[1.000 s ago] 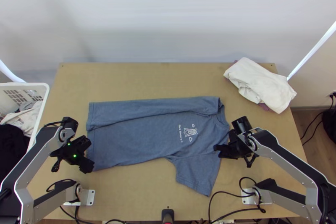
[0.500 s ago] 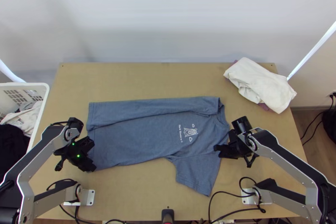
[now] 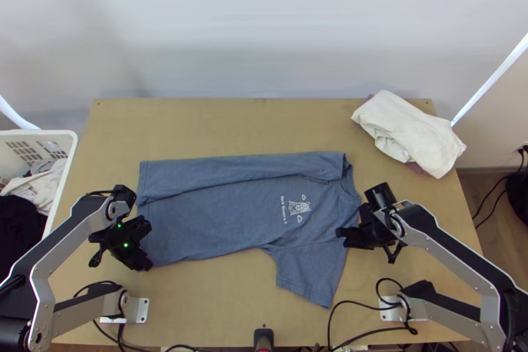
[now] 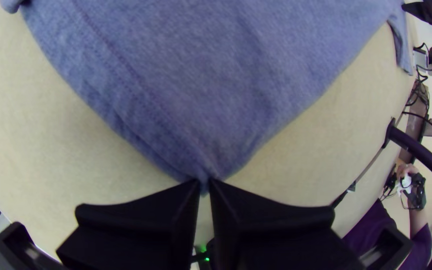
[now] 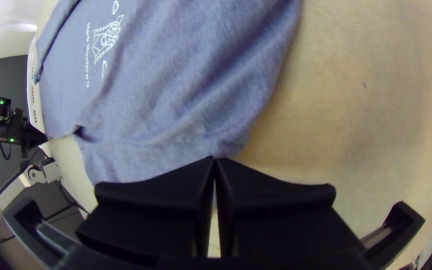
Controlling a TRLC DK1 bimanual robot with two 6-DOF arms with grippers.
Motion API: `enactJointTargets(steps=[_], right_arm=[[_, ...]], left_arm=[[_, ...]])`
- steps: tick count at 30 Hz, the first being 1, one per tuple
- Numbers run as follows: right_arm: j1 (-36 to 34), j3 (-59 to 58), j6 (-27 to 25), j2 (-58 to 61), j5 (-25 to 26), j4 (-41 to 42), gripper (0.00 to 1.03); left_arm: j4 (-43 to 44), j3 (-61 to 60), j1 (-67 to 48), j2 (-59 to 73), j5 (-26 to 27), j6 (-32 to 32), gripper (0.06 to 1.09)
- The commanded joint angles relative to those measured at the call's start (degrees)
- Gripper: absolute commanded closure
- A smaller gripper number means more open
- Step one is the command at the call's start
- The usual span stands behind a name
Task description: Fold the t-shirt
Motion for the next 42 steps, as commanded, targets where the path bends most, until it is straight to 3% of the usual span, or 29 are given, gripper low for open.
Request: enactJointTargets(steps=[1, 10, 15, 26, 42], right_arm=[[-0.73, -0.61, -1.15, -2.00, 0.74, 0.00, 1.00], [-8.47, -0.43, -7.31, -4.28, 1.09, -0.87, 1.00], [-8.03, 0.71, -7.39, -4.55, 1.00, -1.40, 1.00], [-4.25, 11.61, -6.95, -5.87, 2.15, -2.02, 1.00], [-6.71, 27.17, -7.39, 10.13, 4.52, 2.73, 1.00]], left_arm=[[0.25, -1.20, 1.04, 0.33, -0.12, 0.10, 1.04], [0.78, 5.22, 11.94, 1.21, 0.40, 4.06, 1.04], [0.25, 7.50, 14.31, 0.95, 1.54, 4.32, 1.04], [-0.10, 18.67, 12.90, -0.46, 9.19, -4.21, 1.04], [11.68, 31.32, 13.26, 11.85, 9.89, -18.01, 1.04]])
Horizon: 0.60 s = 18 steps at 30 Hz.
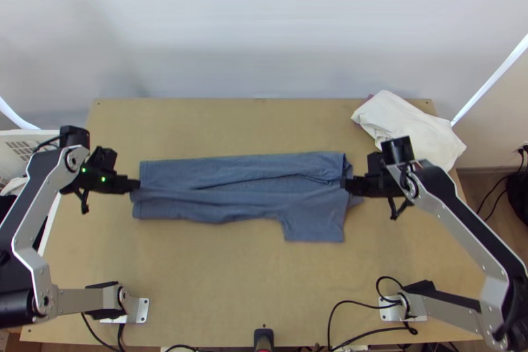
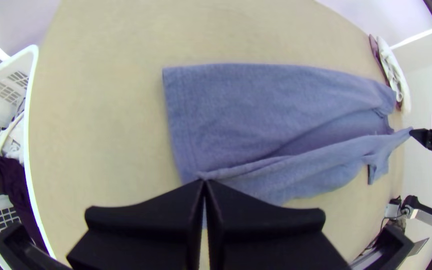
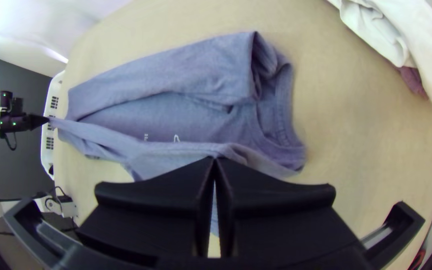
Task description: Fold the t-shirt
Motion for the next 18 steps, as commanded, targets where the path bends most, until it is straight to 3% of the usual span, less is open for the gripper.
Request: enactJointTargets(steps=[1, 18], right_arm=[[-0.66, 4.64, -0.51, 4.30, 1.24, 1.70, 1.00], [-1.18, 23.27, -0.25, 24.08, 5.46, 4.52, 1.00]], left_arm=[[1.49, 3.61, 0.08, 3.57, 0.28, -3.89, 1.04], [4.75, 13.10, -0.36, 14.12, -0.78, -10.57, 1.04]])
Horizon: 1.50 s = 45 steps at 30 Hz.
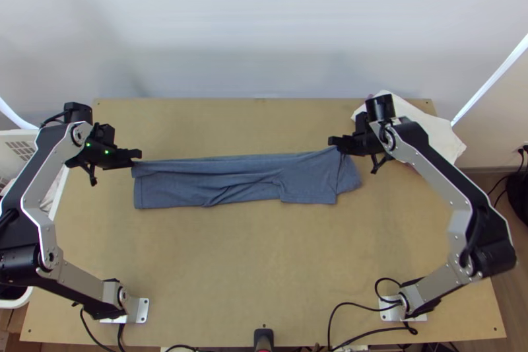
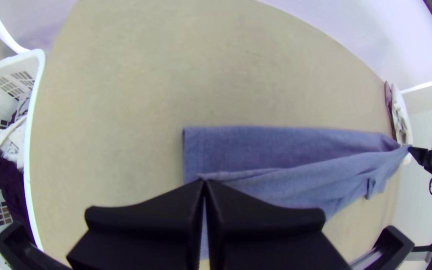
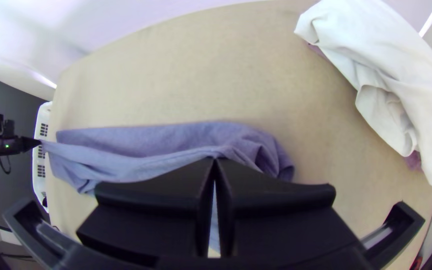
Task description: Fold the t-shirt
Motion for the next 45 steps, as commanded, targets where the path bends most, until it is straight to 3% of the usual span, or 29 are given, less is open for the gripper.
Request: enactJointTargets(steps=[1, 2, 3, 4, 6, 7, 8, 11, 16, 21, 27, 35, 42, 43, 45], right_arm=[[-0.29, 2.71, -0.07, 3.29, 1.57, 0.65, 1.00], [-0.29, 3.06, 0.02, 3.82, 1.75, 0.82, 1.00], [-0.29, 3.15, 0.19, 4.09, 1.84, 1.00, 0.96], [-0.29, 3.06, 0.37, 4.09, 2.28, 1.53, 0.79], [-0.29, 2.88, 0.46, 3.47, 3.60, 1.70, 0.19], [-0.29, 2.80, 0.81, 3.03, 4.04, 1.79, 0.03], [-0.29, 2.53, 1.34, 2.15, 5.00, 2.40, 0.04], [-0.38, 0.51, 1.51, -2.42, 5.27, 5.04, 0.04], [-0.64, -0.90, 3.18, -10.50, 5.00, 4.95, 0.04], [-0.64, -0.19, 4.32, -16.22, 0.87, 2.67, 0.04], [-0.73, 4.29, 9.86, -18.59, -5.11, -0.32, 0.04], [-0.64, 10.44, 13.82, -18.41, -6.60, -0.94, 0.04], [-0.11, 13.26, 16.01, -17.80, -6.86, -0.94, 0.04], [-0.02, 13.52, 16.45, -17.62, -6.86, -0.85, 0.04], [0.06, 13.87, 16.72, -17.45, -6.86, -0.76, 0.04]], left_arm=[[0.51, 1.61, -0.23, 1.88, -0.76, -1.61, 1.04], [0.59, 1.70, -0.23, 2.23, -1.37, -1.78, 1.03], [0.51, 1.70, -0.23, 2.32, -1.37, -1.96, 0.92], [0.59, 1.70, -0.32, 2.32, -1.37, -1.96, 0.72], [0.51, 1.78, -0.32, 2.23, -1.37, -1.96, 0.35], [0.77, 1.87, -0.23, 1.88, -1.37, -2.14, 0.21], [1.03, 1.78, -0.06, 1.53, -1.37, -2.58, 0.10], [2.53, 0.73, 1.70, -0.32, 0.39, -2.40, 0.10], [2.35, -2.96, 6.36, -2.16, 9.26, 2.43, 0.11], [1.91, -7.88, 8.82, -1.90, 12.07, 7.00, 0.11], [3.32, -14.04, 9.26, -1.73, 13.74, 10.61, 0.11], [10.09, -19.57, 5.66, 1.18, 13.74, 9.03, 0.11], [14.13, -20.80, -1.20, 2.67, 13.66, 2.70, 0.11], [14.74, -20.80, -2.61, 2.58, 13.57, 1.38, 0.12], [16.85, -21.33, -5.07, 1.97, 13.04, -1.61, 0.29]])
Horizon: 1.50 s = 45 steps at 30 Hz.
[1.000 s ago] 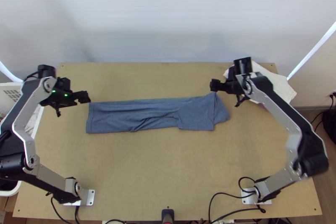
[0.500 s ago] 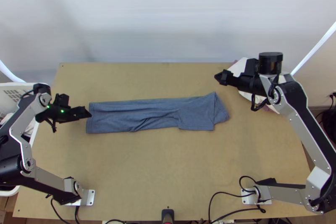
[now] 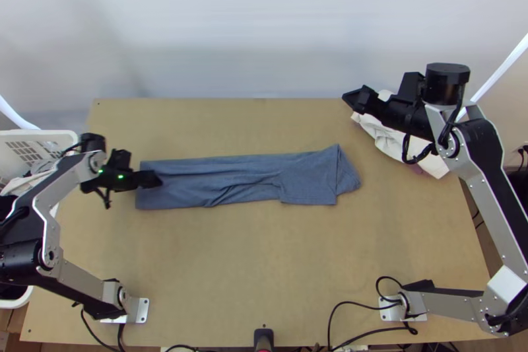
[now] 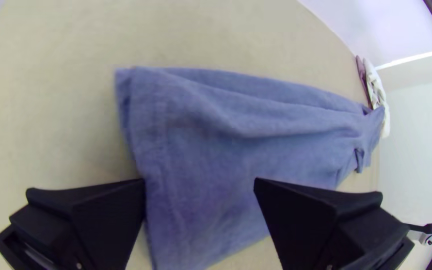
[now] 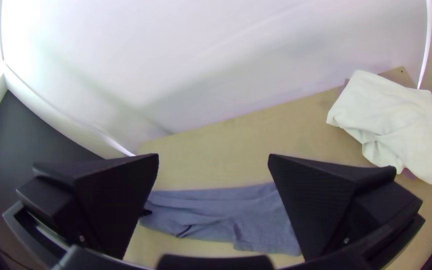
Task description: Fold the t-shirt
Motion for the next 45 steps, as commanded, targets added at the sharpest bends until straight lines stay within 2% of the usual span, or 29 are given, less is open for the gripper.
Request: enactJointTargets(steps=[1, 3, 4, 5, 10, 17, 21, 24, 31, 37, 45], right_arm=[[0.39, 2.27, 1.83, -0.01, -0.39, 0.03, 0.04], [0.39, 2.44, 1.92, -0.01, -0.39, 0.03, 0.04], [0.39, 2.53, 1.92, -0.01, -0.39, 0.03, 0.04], [0.22, 2.53, 1.83, -0.09, -0.39, 0.03, 0.04], [-0.40, 1.74, 1.13, -0.36, -0.48, -0.24, 0.04], [-0.57, -0.28, 0.95, -0.71, -0.48, 0.03, 0.04], [-0.40, -1.25, 0.95, -0.71, -0.48, 0.64, 0.04], [-0.31, -1.86, 0.95, -0.71, -0.48, 0.99, 0.04], [-0.14, -4.06, 0.43, -0.36, -0.48, 1.61, 0.04], [0.04, -5.82, 0.43, -0.88, -0.48, 1.52, 0.04], [-0.57, -6.52, 0.16, -1.76, -0.48, 1.17, 0.04]], left_arm=[[2.39, -3.21, -4.31, 1.00, -1.19, -5.83, 0.43], [4.24, -3.65, -4.83, -0.14, -1.98, -6.80, 0.80], [4.59, -3.57, -4.66, -0.49, -2.07, -7.15, 0.94], [4.32, -3.39, -3.96, -0.76, -1.98, -6.98, 1.05], [1.95, -2.95, 5.19, -2.25, -1.98, -2.05, 1.04], [-8.95, 3.11, 21.01, -2.95, -1.37, 9.37, 1.04], [-16.86, 7.42, 22.06, -6.64, -0.49, 10.07, 1.04], [-21.34, 9.97, 16.79, -11.83, 0.57, 6.73, 1.04], [-21.60, 14.63, -4.66, -18.25, 0.65, -6.36, 1.04], [-16.51, 17.26, -20.30, -14.38, -1.10, -16.38, 1.04], [-11.94, 23.68, -30.23, -3.92, -3.65, -21.30, 1.04]])
